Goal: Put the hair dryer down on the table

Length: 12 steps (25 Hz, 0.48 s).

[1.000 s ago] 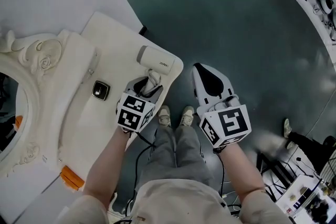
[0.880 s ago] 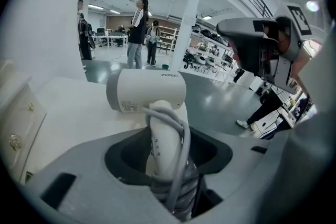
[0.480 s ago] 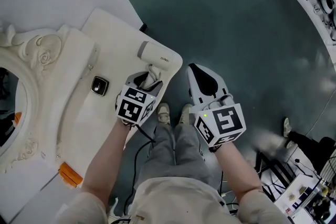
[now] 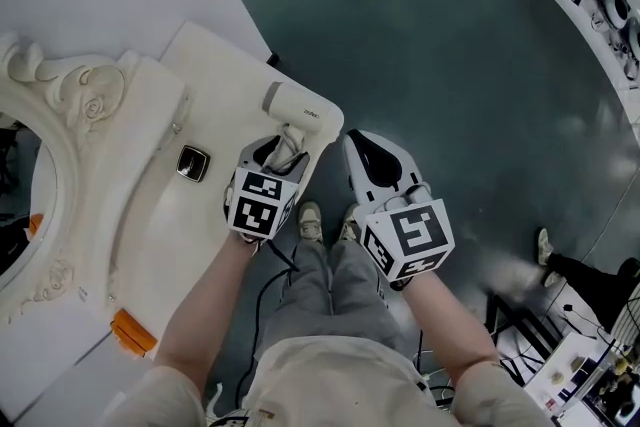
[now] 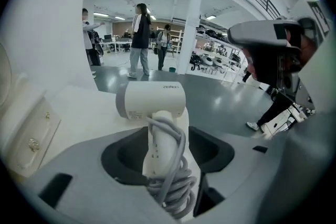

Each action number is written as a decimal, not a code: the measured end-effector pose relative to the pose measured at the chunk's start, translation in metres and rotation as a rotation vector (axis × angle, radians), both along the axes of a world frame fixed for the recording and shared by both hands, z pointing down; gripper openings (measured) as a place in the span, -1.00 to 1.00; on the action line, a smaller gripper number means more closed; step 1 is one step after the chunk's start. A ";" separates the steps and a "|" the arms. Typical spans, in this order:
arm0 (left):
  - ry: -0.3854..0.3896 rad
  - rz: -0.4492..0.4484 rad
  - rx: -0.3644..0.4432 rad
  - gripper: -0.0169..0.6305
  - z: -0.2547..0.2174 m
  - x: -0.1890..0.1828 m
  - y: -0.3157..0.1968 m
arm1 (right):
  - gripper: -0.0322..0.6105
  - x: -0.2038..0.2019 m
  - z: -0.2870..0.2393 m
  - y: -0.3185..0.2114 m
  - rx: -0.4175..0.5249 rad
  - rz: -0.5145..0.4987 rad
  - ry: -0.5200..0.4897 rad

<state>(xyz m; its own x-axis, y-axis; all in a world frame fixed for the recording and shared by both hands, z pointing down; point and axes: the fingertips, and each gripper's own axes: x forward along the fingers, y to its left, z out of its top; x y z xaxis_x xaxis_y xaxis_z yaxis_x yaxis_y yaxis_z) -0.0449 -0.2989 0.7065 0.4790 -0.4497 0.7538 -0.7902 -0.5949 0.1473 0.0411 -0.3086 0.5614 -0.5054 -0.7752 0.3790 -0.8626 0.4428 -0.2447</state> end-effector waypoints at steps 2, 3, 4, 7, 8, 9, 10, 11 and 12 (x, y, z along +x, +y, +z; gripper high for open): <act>0.000 -0.011 0.019 -0.18 -0.012 0.000 -0.002 | -0.83 -0.002 -0.007 0.002 0.011 -0.016 0.009; 0.004 -0.016 0.031 -0.18 -0.019 0.000 -0.002 | -0.83 -0.003 -0.011 0.003 0.020 -0.026 0.015; 0.011 -0.025 0.048 -0.18 -0.027 0.000 -0.003 | -0.83 -0.004 -0.017 0.004 0.031 -0.035 0.018; 0.050 -0.066 0.111 -0.19 -0.063 -0.004 -0.007 | -0.83 -0.006 -0.040 0.006 0.076 -0.060 0.026; 0.065 -0.081 0.132 -0.20 -0.076 -0.005 -0.008 | -0.83 -0.006 -0.049 0.006 0.094 -0.065 0.029; 0.077 -0.095 0.155 -0.27 -0.090 -0.008 -0.009 | -0.83 -0.006 -0.058 0.007 0.111 -0.068 0.032; 0.085 -0.106 0.178 -0.33 -0.104 -0.010 -0.009 | -0.83 -0.006 -0.066 0.007 0.123 -0.071 0.033; 0.091 -0.114 0.201 -0.34 -0.118 -0.012 -0.009 | -0.83 -0.006 -0.075 0.009 0.135 -0.075 0.034; 0.100 -0.121 0.227 -0.35 -0.134 -0.015 -0.009 | -0.83 -0.006 -0.083 0.010 0.147 -0.079 0.036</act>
